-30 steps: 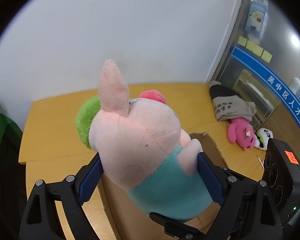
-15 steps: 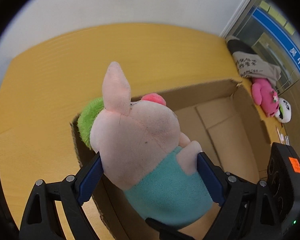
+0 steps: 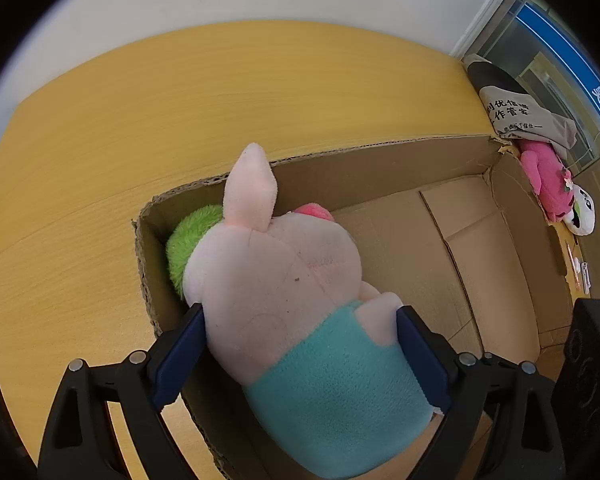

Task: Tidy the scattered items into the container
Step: 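Open both grippers to drop the plush pig into the box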

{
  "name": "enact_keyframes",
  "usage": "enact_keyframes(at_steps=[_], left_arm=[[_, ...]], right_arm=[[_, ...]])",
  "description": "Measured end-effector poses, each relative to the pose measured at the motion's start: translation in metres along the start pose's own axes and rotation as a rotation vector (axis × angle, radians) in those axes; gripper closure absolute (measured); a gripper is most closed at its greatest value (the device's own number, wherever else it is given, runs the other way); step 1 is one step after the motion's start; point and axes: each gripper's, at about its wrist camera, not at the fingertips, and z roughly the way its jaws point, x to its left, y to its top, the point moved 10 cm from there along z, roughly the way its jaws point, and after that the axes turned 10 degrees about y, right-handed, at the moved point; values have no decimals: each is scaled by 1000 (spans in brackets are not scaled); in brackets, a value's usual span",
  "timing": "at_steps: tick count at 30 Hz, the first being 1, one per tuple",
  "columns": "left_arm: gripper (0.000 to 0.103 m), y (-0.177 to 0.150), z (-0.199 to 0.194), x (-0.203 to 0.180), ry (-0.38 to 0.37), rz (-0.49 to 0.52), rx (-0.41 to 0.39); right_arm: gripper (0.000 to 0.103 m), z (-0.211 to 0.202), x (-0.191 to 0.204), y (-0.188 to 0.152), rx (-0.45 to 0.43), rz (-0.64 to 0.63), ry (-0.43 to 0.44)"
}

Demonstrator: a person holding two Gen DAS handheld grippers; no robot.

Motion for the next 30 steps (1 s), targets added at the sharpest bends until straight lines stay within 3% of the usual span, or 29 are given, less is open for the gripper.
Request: enact_keyframes(at_steps=[3, 7, 9, 12, 13, 18, 20, 21, 22, 23, 24, 25, 26, 29, 30], left_arm=[[13, 3, -18, 3, 30, -8, -54], [13, 8, -72, 7, 15, -71, -194], [13, 2, -107, 8, 32, -99, -282], [12, -22, -160, 1, 92, -113, -439], [11, -34, -174, -3, 110, -118, -478], [3, -102, -208, -34, 162, -179, -573], [3, -126, -205, -49, 137, -227, -604], [8, -137, -200, -56, 127, -252, -600], [40, -150, -190, -63, 121, -272, -582], [68, -157, -183, -70, 121, -280, -563], [100, -165, -169, -77, 114, -291, -510], [98, -172, -162, -82, 108, -297, -482], [98, -178, -154, -91, 103, -295, -454], [90, -187, -151, -115, 126, -257, -453], [66, -189, -151, -121, 135, -255, -445]], right_arm=[[9, -20, 3, 5, -44, 40, 83], [0, -57, 15, 5, -83, -48, 39], [0, -79, 24, 1, -108, -131, -12], [0, -118, 49, -57, -162, -248, -140], [0, -132, 35, -40, -181, -277, -187], [0, -171, 38, -79, -227, -412, -305], [1, -185, 23, -93, -246, -452, -349], [12, -200, 24, -105, -253, -468, -363], [27, -213, 28, -116, -252, -467, -359], [67, -217, 26, -126, -244, -449, -349], [78, -219, 22, -131, -227, -415, -343], [78, -221, 19, -137, -211, -396, -339], [74, -224, 22, -147, -207, -392, -348], [1, -246, 19, -159, -217, -371, -358], [0, -256, 21, -161, -237, -376, -353]])
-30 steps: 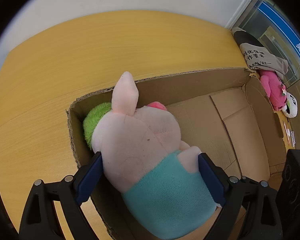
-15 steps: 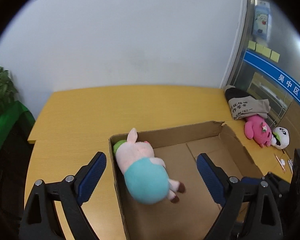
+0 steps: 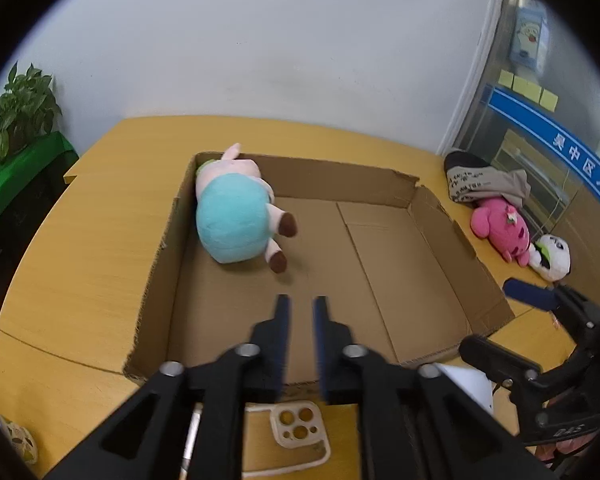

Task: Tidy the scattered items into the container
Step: 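Open both grippers to drop the plush pig into the box, then close both grippers on the white power bank lying on the black box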

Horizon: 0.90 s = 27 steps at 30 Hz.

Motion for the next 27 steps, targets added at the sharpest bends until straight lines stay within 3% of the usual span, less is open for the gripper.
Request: enact_keyframes(at_steps=[1, 2, 3, 8, 17, 19, 24, 27], left_arm=[[32, -2, -2, -4, 11, -3, 4], [21, -1, -7, -8, 20, -18, -13], [19, -1, -12, -10, 17, -30, -42], [19, 4, -32, -25, -12, -36, -117], [18, -9, -29, -45, -35, 10, -86], [19, -18, -24, -51, -70, 32, -60], [19, -54, -8, -64, -214, 52, 70], [19, -79, 2, -68, -239, 64, 140]], right_arm=[[0, 0, -3, 1, -10, -7, -5], [0, -5, -5, 0, -15, -17, -16], [0, -9, -7, 0, -14, -27, -24], [0, -15, -18, -1, -13, -22, -27], [0, -10, -32, -18, -2, -21, -24], [0, -12, -40, -27, 5, -16, -19], [0, -25, -57, -63, 6, 20, 92], [0, -16, -63, -89, 76, 15, 137]])
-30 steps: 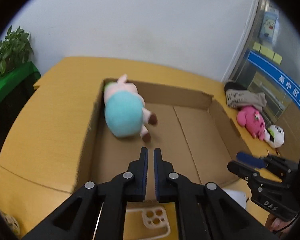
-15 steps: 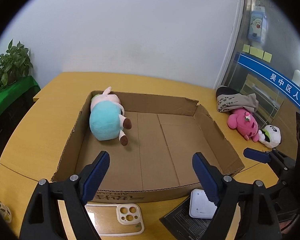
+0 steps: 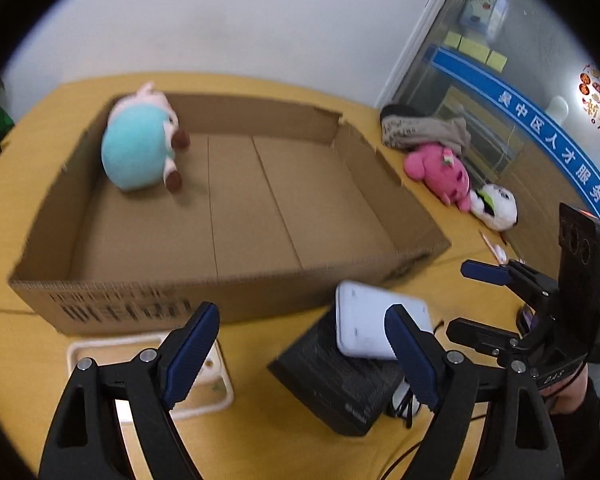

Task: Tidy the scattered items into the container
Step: 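Close both grippers on the white power bank lying on the black box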

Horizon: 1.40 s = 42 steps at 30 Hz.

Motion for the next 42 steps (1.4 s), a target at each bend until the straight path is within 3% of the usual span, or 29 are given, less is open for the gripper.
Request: enact_keyframes(at_steps=[4, 7, 11, 17, 23, 25, 27, 30, 33, 42], left_arm=[[19, -28, 16, -5, -54, -20, 77], [19, -41, 24, -5, -65, -43, 120], [19, -39, 24, -11, -88, -40, 113], [19, -31, 37, -25, -204, -89, 129], [20, -22, 63, -38, -217, -50, 159], [24, -23, 70, -42, -229, -55, 175], [28, -28, 78, -44, -226, -56, 208], [31, -30, 80, -47, -250, -61, 211], [50, -28, 76, -44, -300, -100, 205], [62, -22, 49, -35, -359, -155, 149]], right_arm=[[0, 20, 12, -28, 99, -52, 81], [0, 32, 20, -35, 124, -118, 60], [0, 41, 9, -31, 135, -79, 55], [4, 53, -4, -29, 154, 54, 157], [6, 63, 3, -48, 192, 60, 179], [11, 63, 7, -50, 188, 47, 177], [22, 61, 9, -47, 169, 28, 152], [26, 58, 15, -49, 159, -24, 129], [32, 56, 21, -52, 159, -51, 131], [34, 47, 38, -50, 113, -98, 137]])
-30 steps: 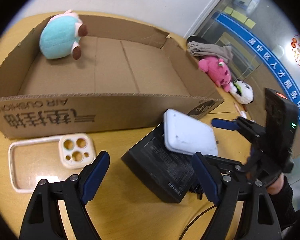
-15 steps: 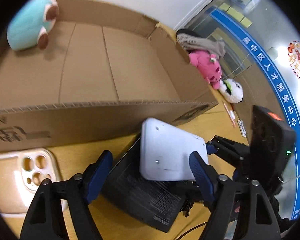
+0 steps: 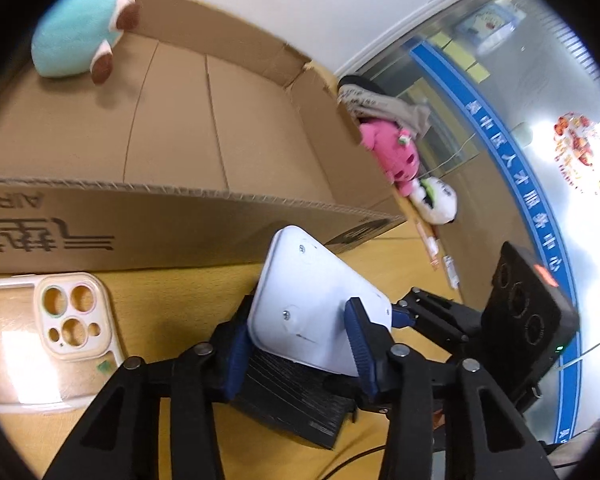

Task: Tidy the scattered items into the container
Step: 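Close both grippers on the white power bank lying on the black box, then lift the white power bank with both grippers and lower it into the box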

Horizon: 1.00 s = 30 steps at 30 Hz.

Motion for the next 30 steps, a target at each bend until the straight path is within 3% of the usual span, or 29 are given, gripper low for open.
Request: enact_keyframes(at_steps=[7, 13, 17, 24, 30], left_arm=[[70, 29, -47, -18, -24, 23, -105], [73, 63, -76, -28, -60, 21, -148], [77, 88, -94, -31, -73, 35, -191], [78, 132, -98, -30, -52, 46, -237], [78, 173, -92, -25, -65, 56, -237]], right_arm=[[34, -26, 21, 33, -92, -56, 7], [34, -44, 28, 70, -136, -80, 13], [34, -52, 27, 99, -160, -45, 75], [34, -52, 6, 143, -189, 79, 243], [34, -50, -13, 178, -198, 58, 206]])
